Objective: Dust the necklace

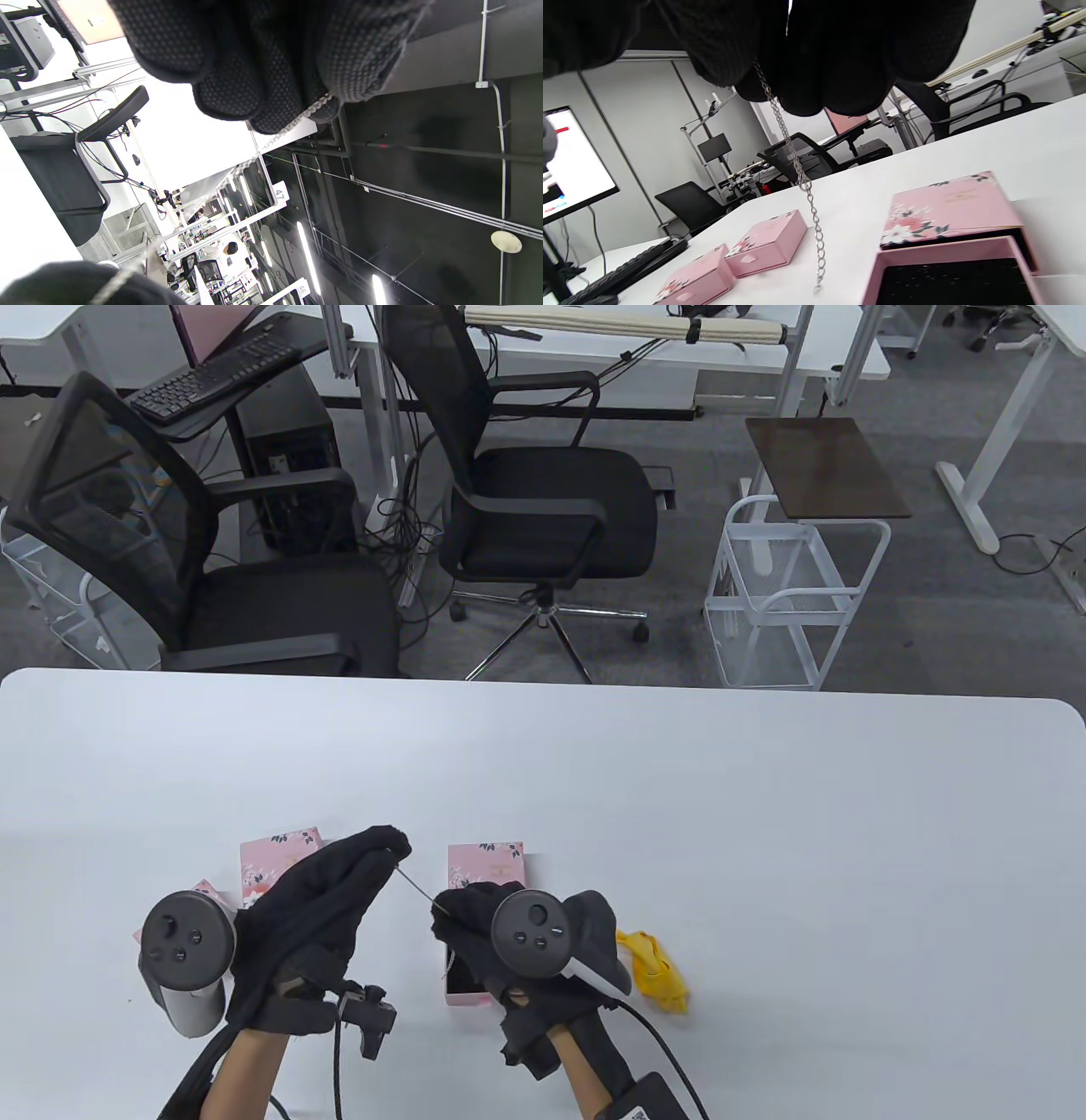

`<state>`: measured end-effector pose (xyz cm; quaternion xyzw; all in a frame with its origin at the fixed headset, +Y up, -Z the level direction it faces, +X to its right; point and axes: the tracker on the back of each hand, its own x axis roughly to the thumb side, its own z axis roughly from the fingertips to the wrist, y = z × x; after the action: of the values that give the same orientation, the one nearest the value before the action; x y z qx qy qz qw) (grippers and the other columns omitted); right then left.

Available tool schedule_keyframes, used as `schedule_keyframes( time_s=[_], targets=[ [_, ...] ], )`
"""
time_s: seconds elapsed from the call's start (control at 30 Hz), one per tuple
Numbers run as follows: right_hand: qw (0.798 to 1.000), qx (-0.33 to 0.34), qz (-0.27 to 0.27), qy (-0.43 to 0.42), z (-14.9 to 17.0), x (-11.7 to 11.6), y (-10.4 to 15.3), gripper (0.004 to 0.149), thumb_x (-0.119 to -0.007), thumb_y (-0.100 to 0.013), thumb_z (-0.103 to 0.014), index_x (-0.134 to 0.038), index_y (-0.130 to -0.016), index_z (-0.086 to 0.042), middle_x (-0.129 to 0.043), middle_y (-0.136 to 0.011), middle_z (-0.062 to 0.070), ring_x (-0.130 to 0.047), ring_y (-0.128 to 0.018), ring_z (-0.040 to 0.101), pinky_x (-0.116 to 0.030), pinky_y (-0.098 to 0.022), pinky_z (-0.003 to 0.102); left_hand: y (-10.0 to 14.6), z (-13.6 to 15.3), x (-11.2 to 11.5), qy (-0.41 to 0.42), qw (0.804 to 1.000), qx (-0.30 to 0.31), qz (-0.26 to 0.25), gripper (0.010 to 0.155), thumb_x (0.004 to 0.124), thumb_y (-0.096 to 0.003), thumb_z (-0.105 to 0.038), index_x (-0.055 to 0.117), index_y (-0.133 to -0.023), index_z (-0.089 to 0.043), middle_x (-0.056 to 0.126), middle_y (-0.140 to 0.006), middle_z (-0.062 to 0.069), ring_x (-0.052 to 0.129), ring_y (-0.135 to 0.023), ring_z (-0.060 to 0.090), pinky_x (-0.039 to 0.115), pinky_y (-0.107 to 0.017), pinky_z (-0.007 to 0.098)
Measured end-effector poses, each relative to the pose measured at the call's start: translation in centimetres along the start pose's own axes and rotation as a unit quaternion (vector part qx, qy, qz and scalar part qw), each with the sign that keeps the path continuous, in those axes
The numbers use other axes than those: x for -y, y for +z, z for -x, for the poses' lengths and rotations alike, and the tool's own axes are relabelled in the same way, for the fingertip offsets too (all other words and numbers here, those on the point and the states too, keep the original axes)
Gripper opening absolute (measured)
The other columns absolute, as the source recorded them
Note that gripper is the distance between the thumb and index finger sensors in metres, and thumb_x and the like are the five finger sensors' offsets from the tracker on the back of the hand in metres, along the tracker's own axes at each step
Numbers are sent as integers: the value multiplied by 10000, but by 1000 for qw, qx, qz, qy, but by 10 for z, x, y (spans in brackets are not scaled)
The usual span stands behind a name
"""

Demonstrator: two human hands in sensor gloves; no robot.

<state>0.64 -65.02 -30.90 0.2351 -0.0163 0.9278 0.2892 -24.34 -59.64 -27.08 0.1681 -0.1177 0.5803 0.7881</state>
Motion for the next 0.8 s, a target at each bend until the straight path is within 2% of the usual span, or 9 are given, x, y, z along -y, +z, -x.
schedule_keyframes(
  time_s=[0.23, 0.4, 0.6, 0.8],
  targets=[
    [998, -36, 38, -17, 22, 21, 4, 350, -791, -624, -335, -806, -942, -190, -867, -911, 154, -867, -747, 415, -722, -603, 542, -4, 11, -12, -19, 999, -22, -20, 377, 866, -568, -419, 936, -891, -237, 1016, -867, 50, 953, -765, 251, 827, -551, 454],
    [997, -50, 47, 20, 24, 24, 6, 351, -798, -620, -338, -814, -936, -186, -885, -879, 148, -880, -716, 403, -731, -593, 534, -8, 20, -14, -67, 997, -39, -15, 375, 873, -565, -418, 941, -886, -237, 1020, -861, 52, 956, -761, 252, 827, -549, 457],
    [997, -52, 32, 42, 21, 19, 3, 350, -797, -621, -339, -818, -934, -184, -895, -855, 142, -888, -693, 391, -738, -585, 528, -14, 32, 4, -150, 985, -61, 50, 376, 880, -562, -414, 948, -883, -230, 1025, -855, 59, 958, -756, 256, 827, -547, 460],
    [996, -62, 4, 64, 23, 7, 0, 354, -795, -624, -334, -812, -938, -172, -906, -837, 137, -899, -674, 380, -746, -575, 522, -15, 52, 40, -246, 957, -78, 131, 373, 881, -562, -408, 949, -882, -230, 1027, -853, 62, 960, -754, 256, 828, -545, 460]
  ],
)
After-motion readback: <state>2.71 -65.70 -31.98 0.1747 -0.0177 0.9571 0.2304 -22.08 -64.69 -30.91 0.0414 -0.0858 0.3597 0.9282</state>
